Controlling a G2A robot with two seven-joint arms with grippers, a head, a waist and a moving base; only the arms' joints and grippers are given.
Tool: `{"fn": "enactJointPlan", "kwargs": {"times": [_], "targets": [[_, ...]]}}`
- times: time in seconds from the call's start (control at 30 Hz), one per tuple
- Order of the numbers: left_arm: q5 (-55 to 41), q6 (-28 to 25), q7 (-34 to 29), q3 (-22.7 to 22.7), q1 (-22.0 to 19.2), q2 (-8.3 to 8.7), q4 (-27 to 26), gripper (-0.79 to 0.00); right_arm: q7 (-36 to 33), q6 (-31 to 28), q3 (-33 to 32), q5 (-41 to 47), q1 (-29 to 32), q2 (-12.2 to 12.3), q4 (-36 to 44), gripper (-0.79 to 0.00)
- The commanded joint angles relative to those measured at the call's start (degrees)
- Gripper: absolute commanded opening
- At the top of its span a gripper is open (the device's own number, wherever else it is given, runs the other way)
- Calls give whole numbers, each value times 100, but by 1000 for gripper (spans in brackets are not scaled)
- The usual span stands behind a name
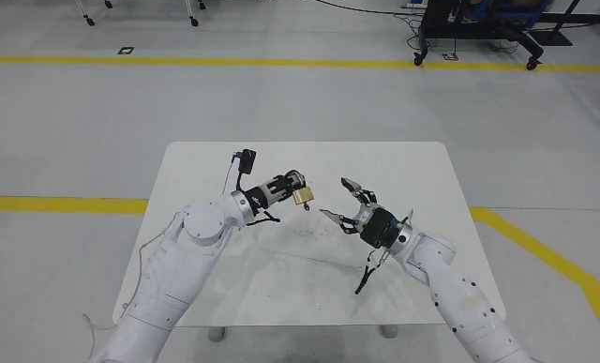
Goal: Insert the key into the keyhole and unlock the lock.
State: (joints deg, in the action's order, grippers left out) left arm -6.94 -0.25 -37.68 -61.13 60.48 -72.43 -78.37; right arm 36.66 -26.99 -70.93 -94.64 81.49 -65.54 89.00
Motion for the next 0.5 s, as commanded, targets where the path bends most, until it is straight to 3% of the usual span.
{"fn": "enactJointPlan", "kwargs": {"times": [0.0,0.2,0.3,0.47], "targets": [[533,220,-150,234,-177,-9,95,-785,224,-5,-396,58,285,71,212,0],[1911,997,-1356,1175,-770,-77,484,-785,224,-5,-396,58,285,71,212,0],[2534,1526,-1329,1606,-973,-165,679,-785,224,-5,-396,58,285,71,212,0],[2800,1876,-1452,2015,-1202,-311,910,-785,224,-5,-396,58,285,71,212,0]]}}
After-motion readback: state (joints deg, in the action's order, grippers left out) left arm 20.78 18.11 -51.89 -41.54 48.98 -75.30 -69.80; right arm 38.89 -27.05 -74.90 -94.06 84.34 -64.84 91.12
